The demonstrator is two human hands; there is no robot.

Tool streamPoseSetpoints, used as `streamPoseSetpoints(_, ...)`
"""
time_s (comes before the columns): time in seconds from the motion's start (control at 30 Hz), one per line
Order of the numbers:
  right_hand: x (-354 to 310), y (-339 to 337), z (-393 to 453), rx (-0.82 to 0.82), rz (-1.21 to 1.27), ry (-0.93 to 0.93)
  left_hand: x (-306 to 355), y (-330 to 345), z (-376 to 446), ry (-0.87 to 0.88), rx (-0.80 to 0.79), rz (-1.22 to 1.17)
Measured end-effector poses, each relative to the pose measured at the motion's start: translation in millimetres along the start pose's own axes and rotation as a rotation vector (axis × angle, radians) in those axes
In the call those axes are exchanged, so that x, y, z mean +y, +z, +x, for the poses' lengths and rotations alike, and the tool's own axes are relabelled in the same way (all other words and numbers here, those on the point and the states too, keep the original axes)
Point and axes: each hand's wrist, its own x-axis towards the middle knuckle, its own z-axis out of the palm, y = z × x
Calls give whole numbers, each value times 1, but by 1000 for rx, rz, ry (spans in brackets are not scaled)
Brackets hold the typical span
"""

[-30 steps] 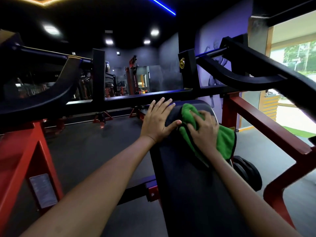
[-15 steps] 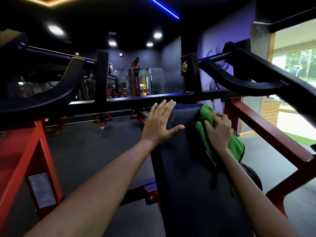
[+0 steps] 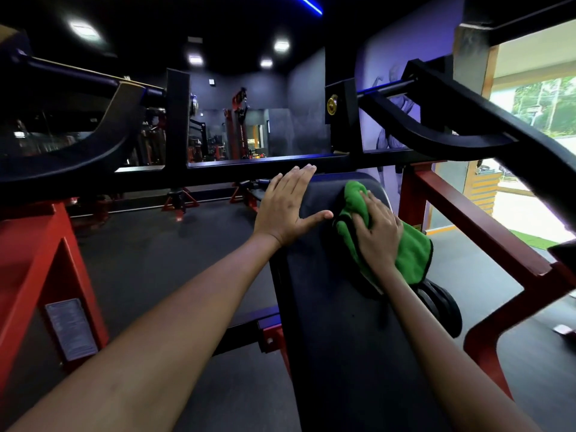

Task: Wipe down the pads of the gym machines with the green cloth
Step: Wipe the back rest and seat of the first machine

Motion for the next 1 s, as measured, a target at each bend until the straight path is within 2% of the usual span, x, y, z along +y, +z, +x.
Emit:
streamPoseSetpoints(0.07, -19, 6, 5, -21, 48, -39, 0, 0, 0, 3, 6, -10)
streamPoseSetpoints(0.17, -39, 14, -28, -55, 25, -253, -1, 0, 0, -7, 3, -32)
streamPoseSetpoints(0.3, -20, 7, -85, -98, -5, -450, -1, 1, 0, -14, 12, -61)
streamPoseSetpoints(0.37, -7, 1, -81, -75, -31, -391, -2, 1, 0, -13, 9, -51)
streamPoseSetpoints(0.47, -21, 7, -68, -56, -15, -144, -2, 1, 1, -15, 7, -46)
streamPoseSetpoints(0.5, -31, 10, -71, -59, -21, -122, -2, 2, 0, -14, 16, -47)
streamPoseSetpoints(0.63, -44, 9, -110, -111, -120, -256, -5, 4, 0, 9, 44, -36)
streamPoseSetpoints(0.77, -35, 3, -143, -272, -283, -298, -5, 4, 0, 0, 29, -27)
streamPoseSetpoints(0.87, -34, 3, -145, -322, -396, -351, -5, 4, 0, 8, 35, -20)
streamPoseSetpoints(1.0, -40, 6, -128, -276, -341, -255, -7, 6, 1, 22, 53, -22)
